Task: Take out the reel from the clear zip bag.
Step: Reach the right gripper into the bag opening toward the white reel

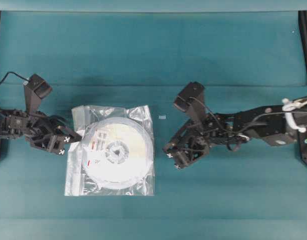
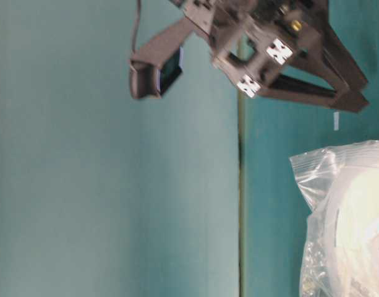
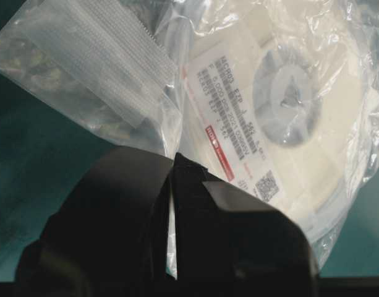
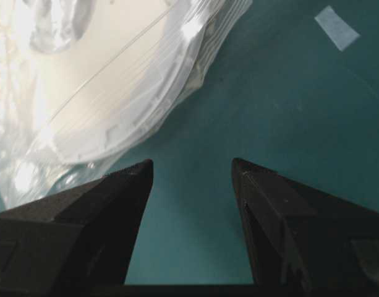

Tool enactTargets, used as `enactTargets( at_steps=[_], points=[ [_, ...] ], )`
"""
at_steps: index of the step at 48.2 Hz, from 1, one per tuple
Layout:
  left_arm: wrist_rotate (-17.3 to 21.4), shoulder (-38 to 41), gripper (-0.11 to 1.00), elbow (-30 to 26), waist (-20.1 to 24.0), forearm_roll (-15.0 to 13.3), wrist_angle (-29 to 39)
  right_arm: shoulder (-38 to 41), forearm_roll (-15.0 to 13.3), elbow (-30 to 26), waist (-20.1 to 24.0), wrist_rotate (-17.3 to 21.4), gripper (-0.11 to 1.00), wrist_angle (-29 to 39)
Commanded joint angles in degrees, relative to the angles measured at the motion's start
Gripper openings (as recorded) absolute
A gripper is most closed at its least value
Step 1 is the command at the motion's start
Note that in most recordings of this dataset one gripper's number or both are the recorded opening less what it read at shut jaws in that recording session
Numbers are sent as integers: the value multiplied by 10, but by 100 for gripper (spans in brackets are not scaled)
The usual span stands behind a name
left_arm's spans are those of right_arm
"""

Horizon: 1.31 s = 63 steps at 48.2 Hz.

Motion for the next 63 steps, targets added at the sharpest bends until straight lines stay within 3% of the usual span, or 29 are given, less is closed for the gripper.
enactTargets(
  at_steps=[1,30,42,63],
  points=[
    [1,-4,1,-6,0,2,-2,8,2,-20,2,6,75,-1],
    [1,-1,1,-7,1,2,0,56,4,-104,-1,6,75,0],
    [1,-1,1,-7,1,2,-1,60,18,-103,-5,7,75,12],
    [1,-1,1,-7,0,2,-1,55,18,-93,-8,7,75,37]
  ],
)
